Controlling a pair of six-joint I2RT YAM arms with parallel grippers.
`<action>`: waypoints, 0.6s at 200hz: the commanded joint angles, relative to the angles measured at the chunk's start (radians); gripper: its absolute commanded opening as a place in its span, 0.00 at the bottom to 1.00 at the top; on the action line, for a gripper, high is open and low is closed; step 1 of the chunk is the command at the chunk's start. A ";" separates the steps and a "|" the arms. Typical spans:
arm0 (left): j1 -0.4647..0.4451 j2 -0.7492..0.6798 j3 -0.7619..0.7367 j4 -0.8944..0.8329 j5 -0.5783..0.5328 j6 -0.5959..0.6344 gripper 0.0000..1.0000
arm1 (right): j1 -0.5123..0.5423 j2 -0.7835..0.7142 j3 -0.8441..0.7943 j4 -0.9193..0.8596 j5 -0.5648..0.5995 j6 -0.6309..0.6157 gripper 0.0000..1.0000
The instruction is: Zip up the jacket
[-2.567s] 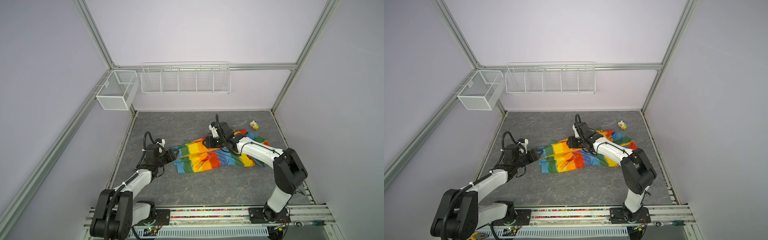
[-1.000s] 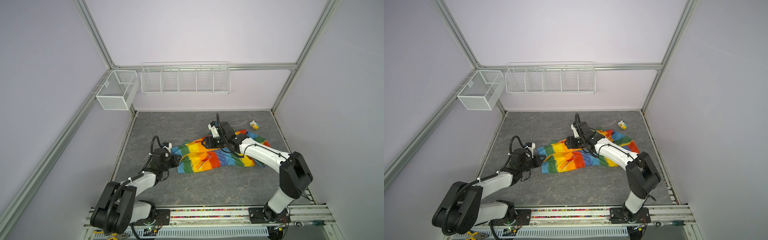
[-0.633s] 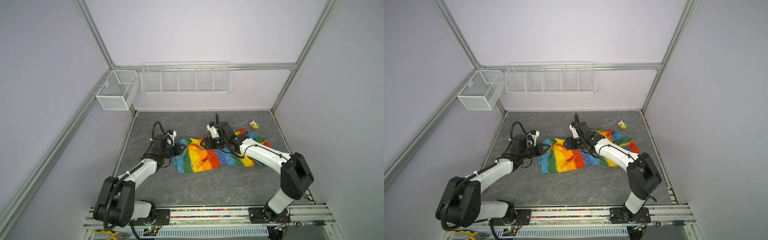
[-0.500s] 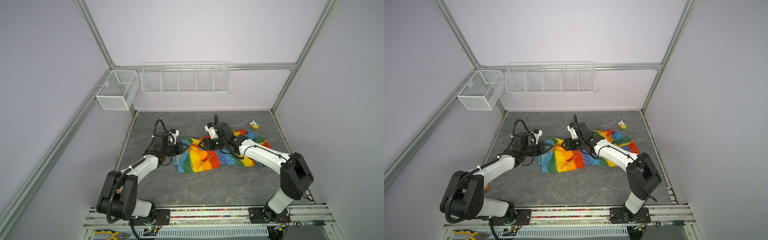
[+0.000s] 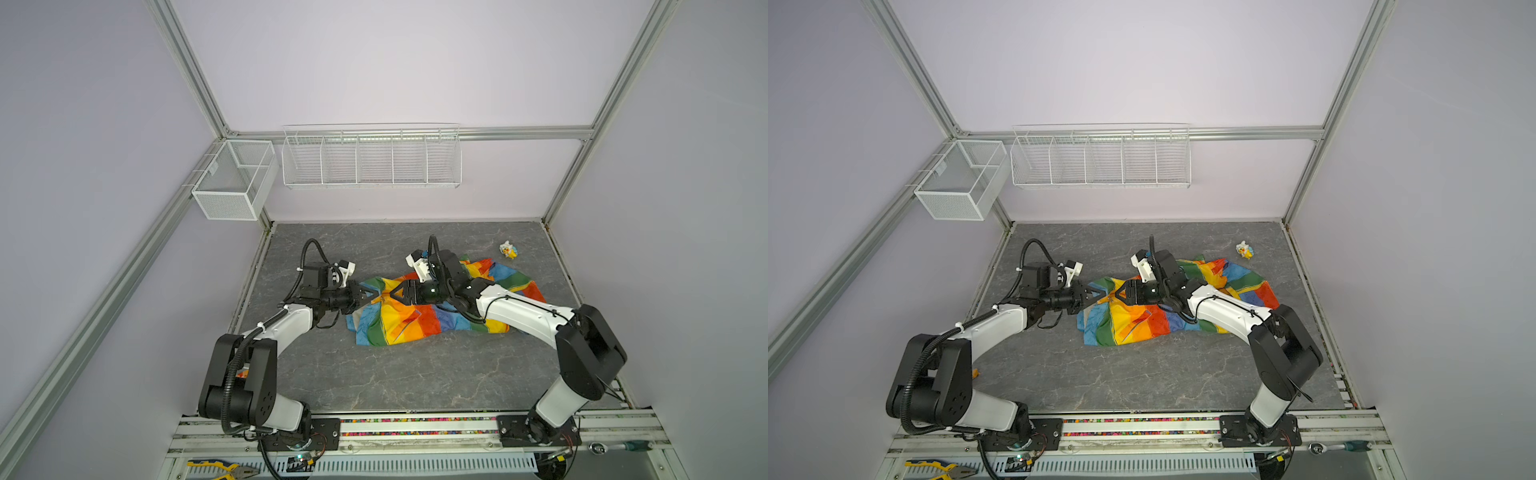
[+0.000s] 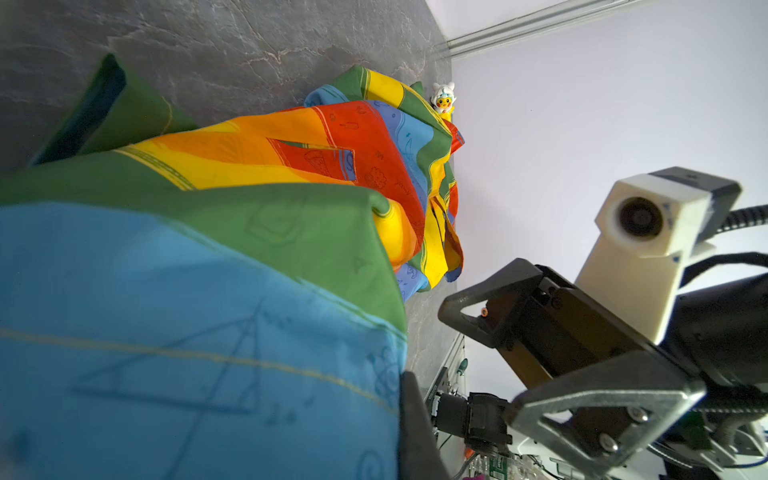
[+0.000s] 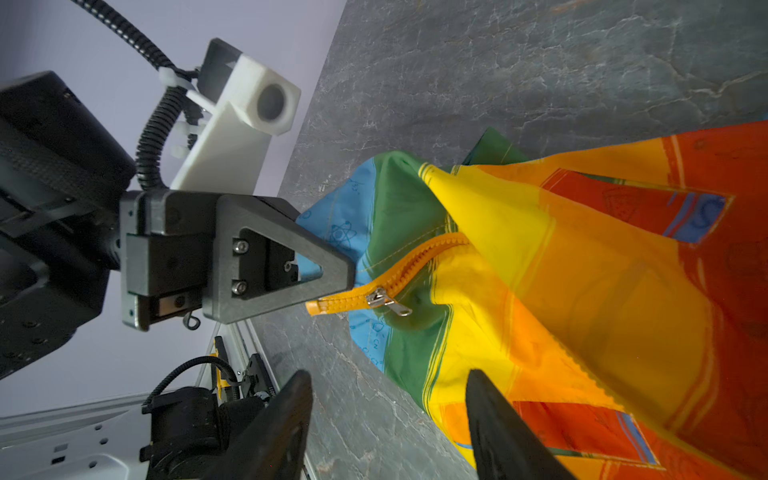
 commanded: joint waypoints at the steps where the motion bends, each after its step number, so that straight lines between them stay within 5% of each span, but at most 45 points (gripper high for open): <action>1: 0.015 -0.030 0.038 0.002 0.049 -0.035 0.00 | 0.003 0.013 -0.010 0.072 -0.036 0.047 0.61; 120: 0.023 -0.047 0.078 -0.022 0.082 -0.111 0.00 | 0.010 -0.004 -0.031 0.189 -0.055 0.149 0.54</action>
